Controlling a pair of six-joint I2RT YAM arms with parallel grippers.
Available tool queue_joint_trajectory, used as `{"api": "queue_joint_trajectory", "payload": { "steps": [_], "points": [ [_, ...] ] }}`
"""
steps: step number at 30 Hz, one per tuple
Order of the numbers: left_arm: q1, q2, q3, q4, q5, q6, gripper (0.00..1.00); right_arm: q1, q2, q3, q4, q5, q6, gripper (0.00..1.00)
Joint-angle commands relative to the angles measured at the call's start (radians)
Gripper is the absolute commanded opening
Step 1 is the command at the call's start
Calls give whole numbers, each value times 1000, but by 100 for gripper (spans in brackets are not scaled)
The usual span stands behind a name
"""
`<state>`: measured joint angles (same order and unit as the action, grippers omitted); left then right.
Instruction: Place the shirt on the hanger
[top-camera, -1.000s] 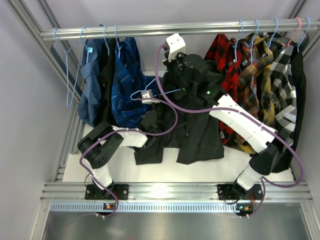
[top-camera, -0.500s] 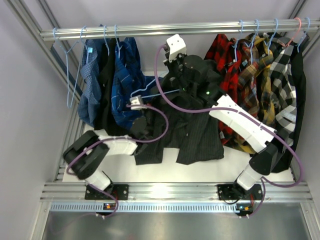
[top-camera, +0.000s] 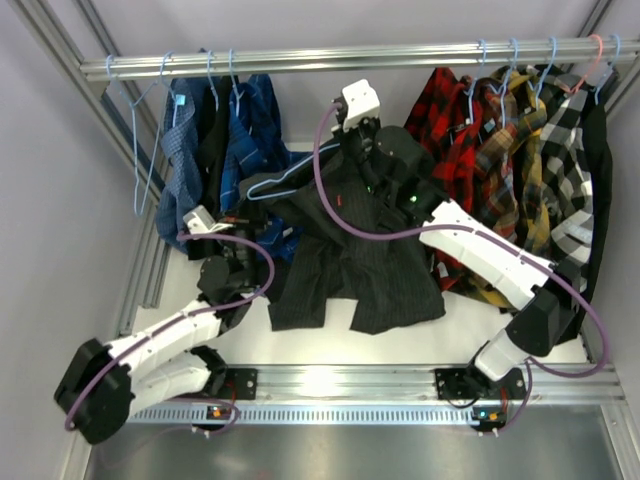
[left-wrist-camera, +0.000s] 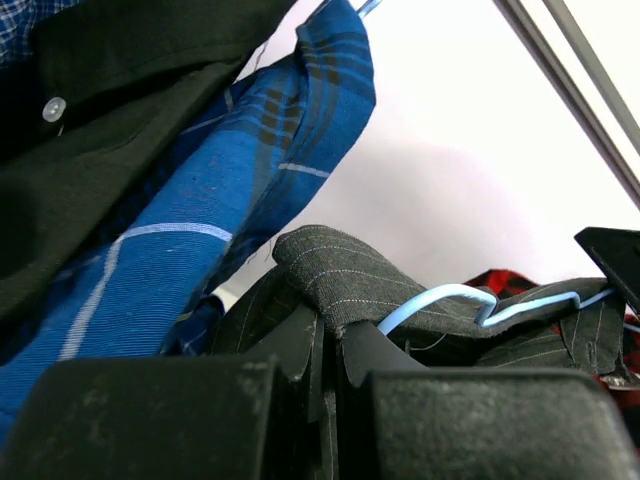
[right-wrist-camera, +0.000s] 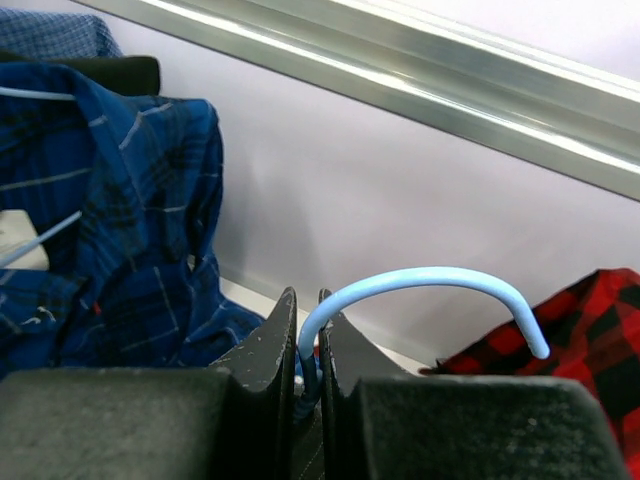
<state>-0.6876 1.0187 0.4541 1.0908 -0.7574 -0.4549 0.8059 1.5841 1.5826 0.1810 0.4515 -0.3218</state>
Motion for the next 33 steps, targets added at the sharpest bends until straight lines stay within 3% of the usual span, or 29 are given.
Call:
{"api": "queue_joint_trajectory", "payload": {
  "steps": [1,11,23,28,33],
  "points": [
    [40,-98,1,-60,-54,-57,0,-47,-76,-68,92,62,-103,0],
    [42,-245,89,-360,87,-50,0,-45,-44,-111,257,174,-293,0],
    [42,-328,253,-660,44,29,0,-42,-46,-207,419,214,-462,0],
    [43,-286,348,-754,119,53,0,4,-26,-259,526,205,-603,0],
    [42,-106,636,-1014,167,99,0,50,27,-268,714,268,-738,0]
  ]
}}
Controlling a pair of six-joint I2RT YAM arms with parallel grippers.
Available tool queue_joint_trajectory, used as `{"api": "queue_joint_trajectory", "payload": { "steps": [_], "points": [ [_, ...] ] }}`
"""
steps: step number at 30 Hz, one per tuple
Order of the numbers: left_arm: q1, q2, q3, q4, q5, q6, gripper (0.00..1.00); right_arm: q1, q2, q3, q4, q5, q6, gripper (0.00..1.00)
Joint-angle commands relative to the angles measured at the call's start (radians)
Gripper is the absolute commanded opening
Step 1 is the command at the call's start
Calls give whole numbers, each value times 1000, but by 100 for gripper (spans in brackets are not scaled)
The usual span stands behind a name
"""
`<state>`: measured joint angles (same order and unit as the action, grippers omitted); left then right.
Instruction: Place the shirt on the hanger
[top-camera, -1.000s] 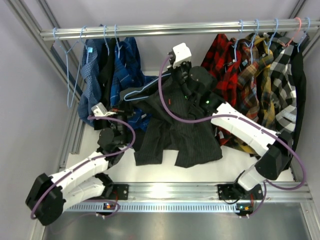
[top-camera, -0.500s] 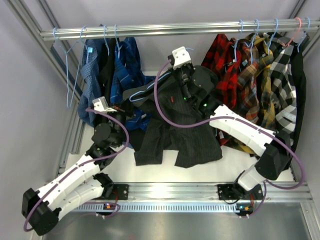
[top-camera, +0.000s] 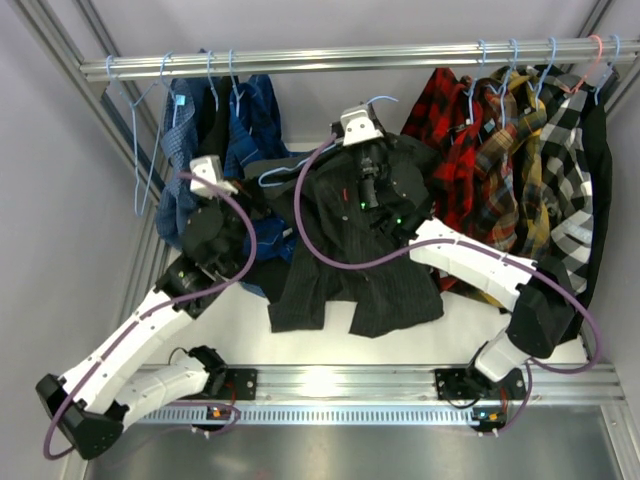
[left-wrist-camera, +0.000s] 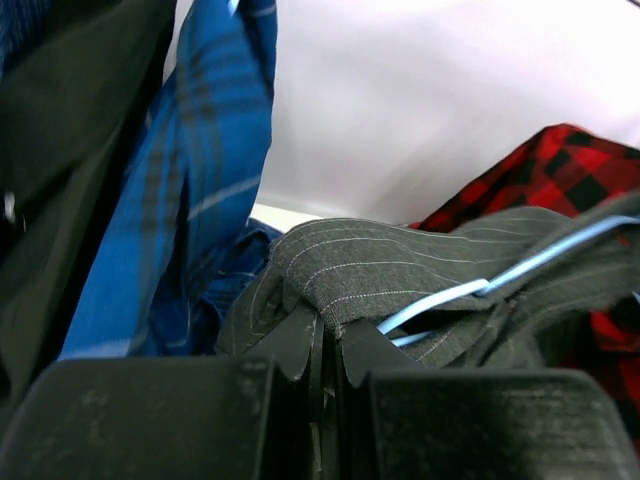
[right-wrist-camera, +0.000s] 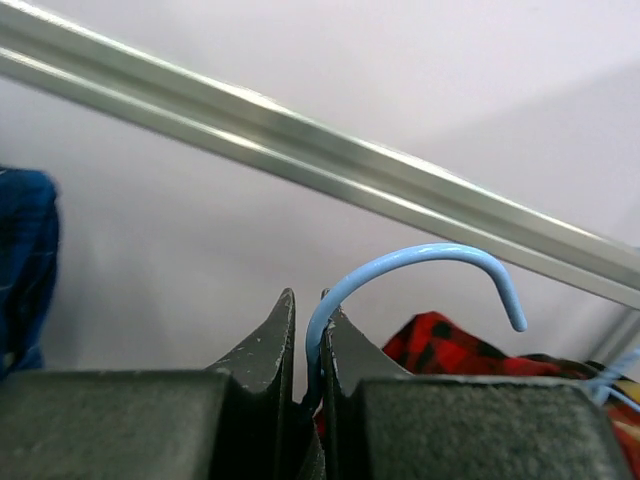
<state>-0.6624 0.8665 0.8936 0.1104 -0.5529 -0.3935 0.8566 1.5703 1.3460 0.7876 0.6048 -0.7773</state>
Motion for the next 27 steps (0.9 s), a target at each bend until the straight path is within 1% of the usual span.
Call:
{"api": "queue_joint_trajectory", "payload": {
  "steps": [1,2,4,6,9,11,14,16,18,20,21,23,24,25,26,27],
  "points": [
    [18,72,229,-82,-30,39,0,4,39,-41,127,122,-293,0],
    [18,110,270,-92,-13,38,0,18,34,-42,137,125,-292,0],
    [18,138,295,-97,7,42,0,38,17,-54,162,118,-287,0],
    [18,184,342,-110,27,45,0,84,5,-51,179,112,-293,0],
    [17,245,378,-153,37,36,0,154,16,-3,128,113,-286,0],
    [17,284,387,-161,33,28,0,208,33,19,134,130,-295,0],
    [17,322,389,-164,15,13,0,271,30,22,115,138,-222,0],
    [17,336,392,-166,16,2,0,282,-16,-10,24,75,-114,0],
    [18,341,392,-167,15,-5,0,283,-47,-36,-14,35,-70,0],
    [18,332,398,-169,10,-11,0,283,-73,-82,39,18,-95,0],
    [18,327,401,-167,10,-15,0,283,-76,-120,51,-9,-140,0],
    [18,315,418,-167,19,-15,0,286,-56,-137,65,-16,-186,0],
    [17,312,423,-167,27,-16,0,288,-41,-151,87,-4,-235,0],
    [18,306,429,-166,34,-18,0,292,-26,-163,131,12,-253,0],
    [17,302,432,-166,48,-18,0,294,-6,-179,221,32,-263,0],
    [17,304,433,-164,48,-16,0,292,-1,-197,238,32,-264,0]
  ]
}}
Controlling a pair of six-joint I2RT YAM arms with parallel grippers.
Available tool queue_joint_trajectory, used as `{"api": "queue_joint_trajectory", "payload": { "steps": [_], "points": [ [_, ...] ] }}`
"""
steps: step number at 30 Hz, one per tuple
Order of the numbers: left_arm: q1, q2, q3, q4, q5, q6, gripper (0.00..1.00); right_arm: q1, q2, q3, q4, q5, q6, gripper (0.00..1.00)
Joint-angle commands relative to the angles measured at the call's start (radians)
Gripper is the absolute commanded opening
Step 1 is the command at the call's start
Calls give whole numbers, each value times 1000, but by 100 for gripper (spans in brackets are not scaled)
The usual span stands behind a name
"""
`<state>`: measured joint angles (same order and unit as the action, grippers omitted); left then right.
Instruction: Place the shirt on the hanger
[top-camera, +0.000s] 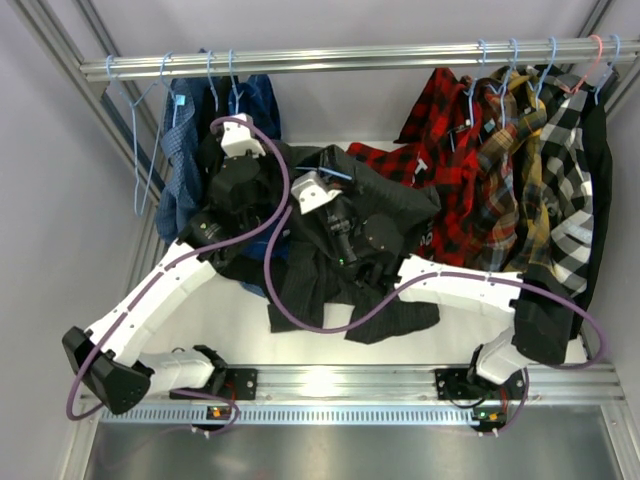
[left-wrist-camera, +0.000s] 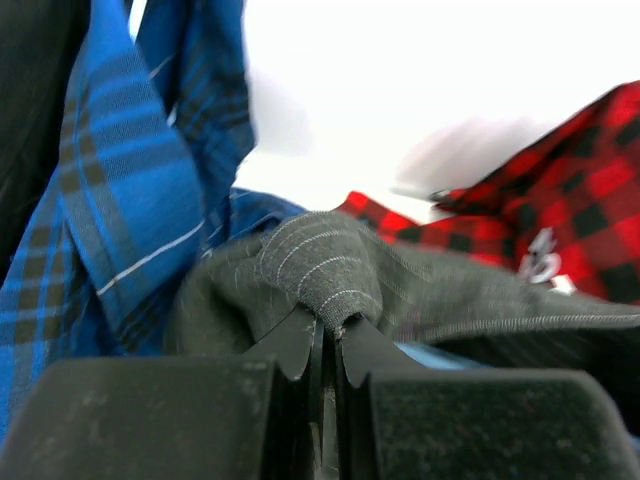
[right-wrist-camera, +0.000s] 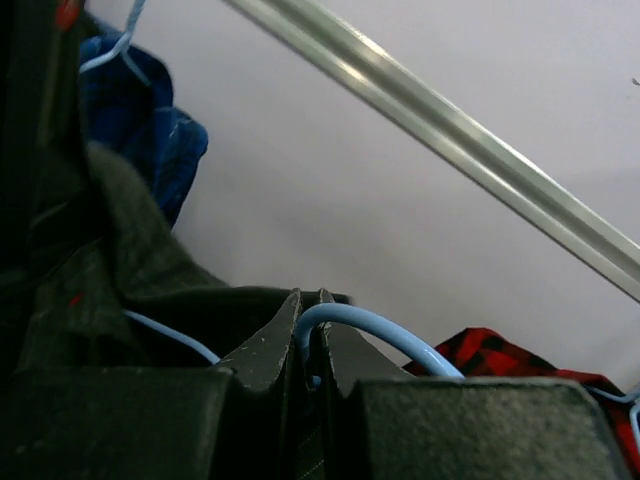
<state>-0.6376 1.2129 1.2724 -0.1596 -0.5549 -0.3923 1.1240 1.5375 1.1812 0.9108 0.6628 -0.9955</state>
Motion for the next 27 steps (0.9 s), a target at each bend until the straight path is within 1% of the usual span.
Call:
{"api": "queue_joint_trajectory", "payload": {
  "steps": [1,3,8,11,12,13,14,15,16,17,21,22,23,24,26,27],
  "points": [
    [-7,-41,56,104,47,-16,0,25,32,-35,109,-31,-35,0],
    [-7,-39,61,104,64,-11,0,25,26,-38,54,-54,1,0],
    [-7,-44,67,103,193,23,0,2,32,-12,39,-39,27,0],
    [-8,-70,39,100,277,38,0,-33,10,30,-33,-25,116,0],
    [-7,-78,30,100,303,43,0,-47,3,53,-58,-23,194,0],
    [-7,-93,7,100,367,47,0,-74,-8,67,-111,-25,240,0],
    [-7,-101,-5,100,386,44,0,-88,-29,78,-140,-29,286,0],
    [-8,-107,-19,100,401,43,0,-105,-40,104,-177,-40,387,0],
    [-8,-116,-43,101,429,38,0,-139,-49,118,-212,-51,443,0],
    [-7,-121,-54,101,435,32,0,-154,-66,158,-310,-90,548,0],
    [-8,-121,-96,127,484,3,0,-225,-76,257,-525,-198,740,0],
    [-8,-122,-103,150,493,-3,0,-239,-70,276,-559,-216,765,0],
    [-8,-121,-128,194,536,-8,0,-240,-65,311,-619,-250,782,0],
    [-8,-119,-140,225,550,-31,0,-240,-60,320,-636,-262,788,0],
    [-10,-98,-154,294,630,-54,0,-239,-57,336,-661,-296,816,0],
    [-11,-70,-148,302,633,-77,0,-240,-57,337,-670,-304,822,0]
  ]
}}
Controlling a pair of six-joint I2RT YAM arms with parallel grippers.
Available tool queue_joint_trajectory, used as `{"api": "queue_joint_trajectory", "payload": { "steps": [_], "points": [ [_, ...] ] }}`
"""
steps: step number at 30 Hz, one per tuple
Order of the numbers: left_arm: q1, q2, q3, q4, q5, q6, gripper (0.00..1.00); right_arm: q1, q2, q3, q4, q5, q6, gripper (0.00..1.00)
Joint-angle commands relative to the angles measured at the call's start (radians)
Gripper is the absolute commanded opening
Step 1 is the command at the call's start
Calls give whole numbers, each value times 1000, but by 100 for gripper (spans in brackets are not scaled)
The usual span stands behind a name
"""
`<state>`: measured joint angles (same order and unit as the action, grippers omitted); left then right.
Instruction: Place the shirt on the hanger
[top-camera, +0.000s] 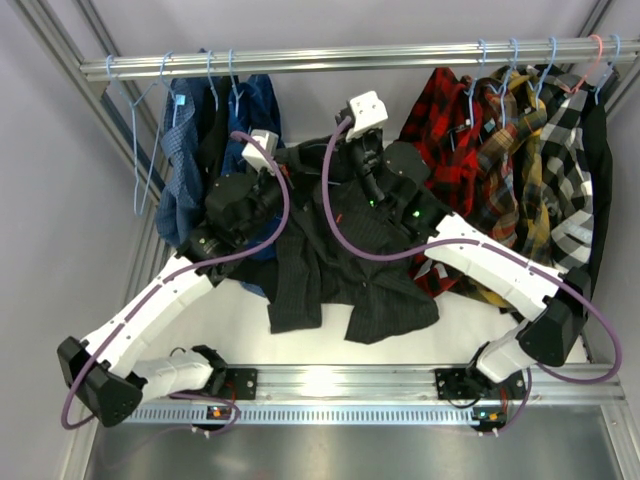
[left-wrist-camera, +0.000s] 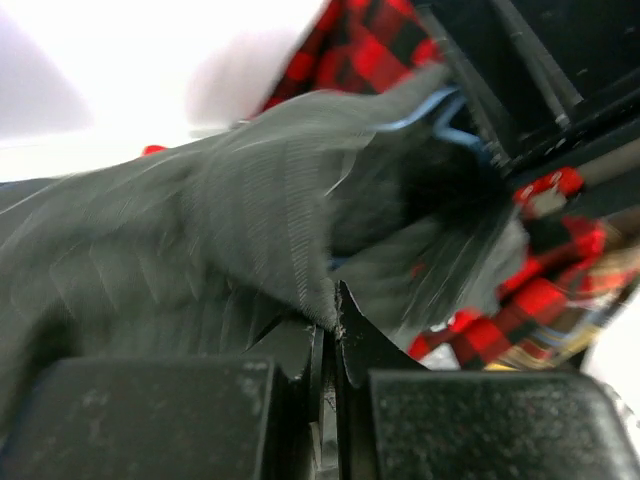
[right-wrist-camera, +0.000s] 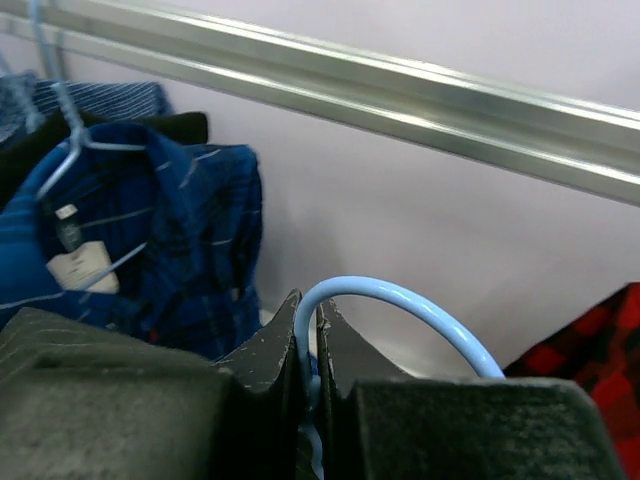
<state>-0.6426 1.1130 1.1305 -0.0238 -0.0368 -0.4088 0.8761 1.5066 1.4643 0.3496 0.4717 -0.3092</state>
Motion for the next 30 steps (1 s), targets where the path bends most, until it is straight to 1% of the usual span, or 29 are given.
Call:
{"api": "queue_joint_trajectory", "payload": {
  "steps": [1,3,5,9,12,15,16,17,18,20,21,22,24,27,28,29,30],
  "points": [
    [-8,45,1,168,114,-70,0,8,-28,54,-113,-123,142,0],
    [-14,85,31,170,113,-84,0,9,-26,63,-142,-168,145,0],
    [-19,99,51,173,127,-85,0,12,-14,77,-164,-177,133,0],
    [-46,116,61,217,178,-76,0,14,6,76,-176,-142,93,0],
    [-52,117,52,220,181,-67,0,12,7,74,-176,-122,81,0],
    [-55,114,43,229,221,-62,1,11,9,74,-172,-97,67,0],
    [-58,113,43,234,247,-56,4,12,7,73,-167,-90,62,0],
    [-60,99,35,232,248,-32,15,12,4,65,-152,-70,49,0],
    [-60,87,25,231,238,-21,19,12,4,62,-149,-64,39,0],
    [-60,35,-15,208,105,10,27,14,-2,62,-143,-42,15,0],
    [-60,15,-26,191,37,18,27,12,-5,62,-141,-36,7,0],
    [-58,-25,-47,165,-98,39,28,12,-14,64,-139,-33,-4,0],
    [-58,-62,-70,166,-171,62,31,12,-23,65,-141,-36,-14,0],
    [-58,-97,-75,156,-225,103,38,12,-32,83,-167,-47,-22,0],
    [-58,-99,-64,142,-224,119,50,14,-37,90,-175,-59,-22,0],
    [-58,-101,-51,110,-222,145,59,12,-42,87,-176,-70,-22,0],
    [-58,-99,-16,95,-222,163,71,12,-52,82,-176,-82,-19,0]
  ]
}}
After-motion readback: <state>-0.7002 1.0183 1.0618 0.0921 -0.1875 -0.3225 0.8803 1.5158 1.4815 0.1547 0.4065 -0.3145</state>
